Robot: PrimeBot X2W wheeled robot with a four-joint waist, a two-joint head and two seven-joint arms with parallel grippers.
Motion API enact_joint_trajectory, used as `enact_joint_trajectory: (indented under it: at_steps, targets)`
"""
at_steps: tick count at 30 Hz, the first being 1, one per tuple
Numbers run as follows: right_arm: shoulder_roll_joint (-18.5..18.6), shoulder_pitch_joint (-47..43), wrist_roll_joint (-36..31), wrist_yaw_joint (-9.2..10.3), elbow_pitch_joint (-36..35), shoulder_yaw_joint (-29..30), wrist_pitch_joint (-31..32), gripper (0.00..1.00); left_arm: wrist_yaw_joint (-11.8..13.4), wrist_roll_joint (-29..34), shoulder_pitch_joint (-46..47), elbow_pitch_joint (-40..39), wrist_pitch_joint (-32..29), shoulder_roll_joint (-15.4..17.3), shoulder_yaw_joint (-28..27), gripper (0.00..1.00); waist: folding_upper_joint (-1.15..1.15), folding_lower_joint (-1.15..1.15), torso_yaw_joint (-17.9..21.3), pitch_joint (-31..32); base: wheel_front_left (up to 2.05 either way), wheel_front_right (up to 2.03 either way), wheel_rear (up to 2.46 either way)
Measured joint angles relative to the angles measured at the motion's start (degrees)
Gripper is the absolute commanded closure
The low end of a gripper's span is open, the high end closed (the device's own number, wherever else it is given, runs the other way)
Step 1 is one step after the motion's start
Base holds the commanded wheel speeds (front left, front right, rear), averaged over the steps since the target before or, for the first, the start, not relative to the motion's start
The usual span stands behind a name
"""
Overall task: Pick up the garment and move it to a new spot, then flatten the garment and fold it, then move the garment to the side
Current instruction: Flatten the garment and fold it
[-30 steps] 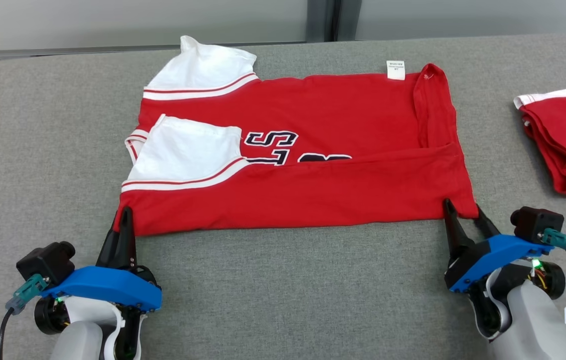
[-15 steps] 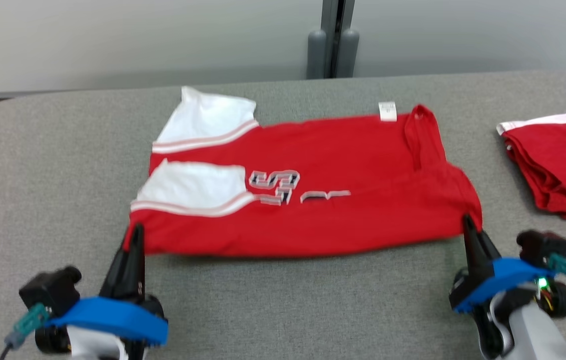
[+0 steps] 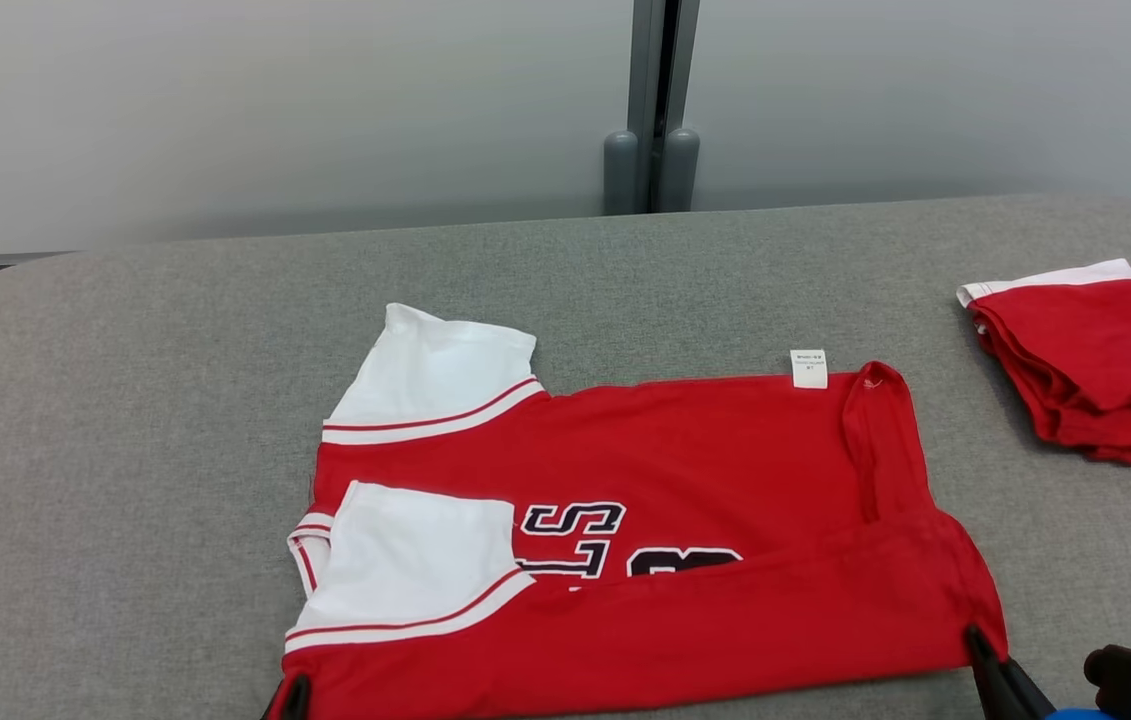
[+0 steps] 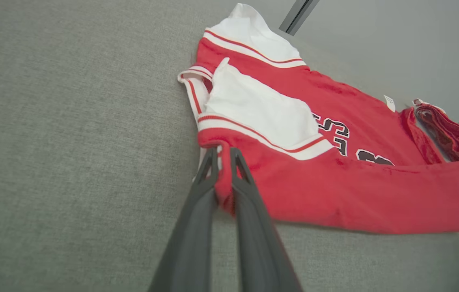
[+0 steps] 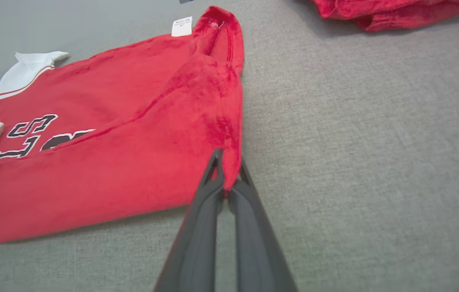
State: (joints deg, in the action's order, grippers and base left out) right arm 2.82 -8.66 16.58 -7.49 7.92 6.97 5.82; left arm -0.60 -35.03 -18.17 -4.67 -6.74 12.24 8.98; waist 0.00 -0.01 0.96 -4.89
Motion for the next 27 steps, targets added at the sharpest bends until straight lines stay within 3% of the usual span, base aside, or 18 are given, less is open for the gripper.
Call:
enact_joint_trajectory:
  at_steps: [1, 2, 3, 8, 14, 20, 27]
  targets:
    - [0.01, -0.16, 0.25, 0.00, -0.02, 0.08, 0.58, 0.63, 0.15, 0.01, 0.01, 0.64, 0.02, -0.13, 0.10, 0.72, 0.00, 0.00, 0.05, 0.05, 0.00, 0.00, 0.00]
    - [0.04, -0.48, 0.10, 0.00, 0.01, -0.13, 1.48, 0.05, 0.29, 0.40, 0.03, 1.41, 0.01, -0.15, 0.40, 0.00, 0.00, 0.00, 0.09, 0.10, 0.00, 0.00, 0.00]
    - [0.01, -0.91, 0.07, 0.00, 0.01, -0.33, 1.81, 0.00, 0.66, 1.11, 0.14, 2.07, 0.02, -0.07, 0.62, 0.00, 0.00, 0.00, 0.13, 0.11, 0.00, 0.00, 0.00]
    - [0.00, -1.20, -0.01, 0.00, -1.82, 0.46, 3.13, 0.00, 0.78, 3.05, 3.15, 1.81, -0.03, 1.23, 1.03, 0.00, 0.00, 0.00, 0.76, -1.13, 0.00, 0.00, 0.00]
    - [0.02, 4.90, -4.16, 0.00, -7.62, 1.65, 3.72, 0.00, -0.35, 6.98, 16.17, -2.96, -4.27, 9.40, -1.32, 0.00, 0.00, 0.01, 2.88, -4.84, 0.00, 0.00, 0.00]
    - [0.03, 13.98, -7.09, 0.00, -10.92, -2.72, 5.30, 0.00, -3.56, 6.12, 37.17, -0.77, -13.69, 15.94, -2.43, 0.00, 0.00, 0.02, 6.08, -10.81, 0.00, 0.00, 0.00]
    - [0.01, 23.06, -7.97, 0.00, -11.24, -9.94, 5.87, 0.00, -6.26, 3.78, 52.17, 9.37, -28.97, 22.96, 3.65, 0.00, 0.00, 0.03, 10.41, -18.42, 0.00, 0.00, 0.00]
